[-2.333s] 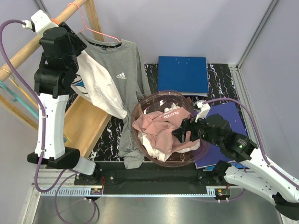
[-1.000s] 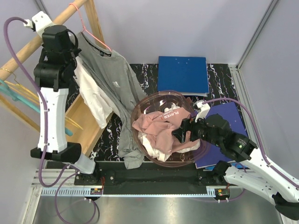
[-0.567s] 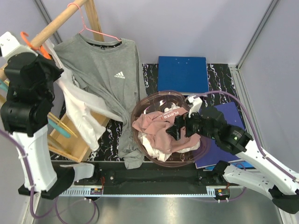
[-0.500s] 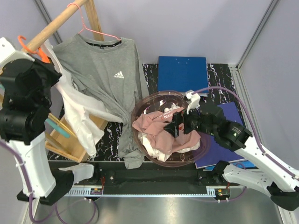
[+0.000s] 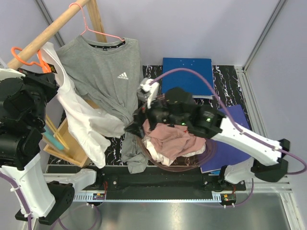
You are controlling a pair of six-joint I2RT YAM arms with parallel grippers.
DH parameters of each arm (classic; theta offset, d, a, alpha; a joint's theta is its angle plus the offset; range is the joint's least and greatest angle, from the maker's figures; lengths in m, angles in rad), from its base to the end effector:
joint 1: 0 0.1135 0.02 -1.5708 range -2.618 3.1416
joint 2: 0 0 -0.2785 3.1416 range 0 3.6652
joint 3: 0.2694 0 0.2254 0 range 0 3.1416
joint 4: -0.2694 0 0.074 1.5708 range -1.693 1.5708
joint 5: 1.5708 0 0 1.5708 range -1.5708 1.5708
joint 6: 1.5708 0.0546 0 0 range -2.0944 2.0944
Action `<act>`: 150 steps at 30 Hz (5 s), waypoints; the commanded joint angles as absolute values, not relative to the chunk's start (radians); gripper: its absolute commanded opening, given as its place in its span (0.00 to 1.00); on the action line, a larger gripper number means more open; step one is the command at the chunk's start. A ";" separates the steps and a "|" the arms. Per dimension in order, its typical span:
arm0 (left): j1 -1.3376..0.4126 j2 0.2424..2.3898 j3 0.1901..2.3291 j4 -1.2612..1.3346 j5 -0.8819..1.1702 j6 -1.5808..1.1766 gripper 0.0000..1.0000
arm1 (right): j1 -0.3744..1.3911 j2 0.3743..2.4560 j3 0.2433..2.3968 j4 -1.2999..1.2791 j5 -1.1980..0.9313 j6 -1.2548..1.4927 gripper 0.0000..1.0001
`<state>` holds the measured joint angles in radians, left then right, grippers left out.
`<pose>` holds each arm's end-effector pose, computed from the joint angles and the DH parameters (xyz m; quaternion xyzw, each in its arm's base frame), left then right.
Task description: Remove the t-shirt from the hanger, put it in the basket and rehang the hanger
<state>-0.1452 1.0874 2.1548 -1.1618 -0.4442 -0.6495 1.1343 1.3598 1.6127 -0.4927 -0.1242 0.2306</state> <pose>0.0683 0.0137 0.5677 -0.3236 0.6617 -0.1038 0.6683 0.1129 0.2580 0.4678 -0.3773 0.6896 0.4266 0.4475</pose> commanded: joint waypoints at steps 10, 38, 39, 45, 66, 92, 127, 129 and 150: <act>-0.143 1.037 2.118 -0.919 -0.476 -0.718 0.00 | 1.322 1.652 1.773 -0.109 -0.043 0.209 1.00; -0.143 1.003 1.884 -0.670 -0.601 -0.618 0.00 | 1.456 1.041 1.002 -0.069 0.060 0.405 0.00; -0.143 1.008 1.888 -0.667 -0.603 -0.618 0.00 | 1.468 1.010 0.973 -0.086 0.077 0.414 0.00; -0.144 1.028 1.908 -0.673 -0.581 -0.650 0.00 | 1.477 0.841 0.764 -0.135 0.167 0.502 0.00; -0.143 0.836 1.868 -0.925 0.119 -0.703 0.00 | 1.236 1.313 1.359 -0.265 -0.144 0.203 0.46; -0.184 0.741 1.776 -0.962 0.641 -0.459 0.00 | 0.858 1.370 1.525 -0.310 -0.273 -0.399 1.00; -0.233 0.707 1.769 -1.043 0.502 -0.420 0.00 | 0.514 1.238 1.402 -0.075 0.058 0.143 0.00; -0.232 0.696 1.776 -1.075 0.401 -0.414 0.00 | 0.503 1.246 1.436 -0.089 0.037 0.149 0.00; -0.233 0.566 1.661 -1.071 0.012 -0.459 0.00 | 0.503 1.612 2.636 -0.176 -0.321 0.378 0.00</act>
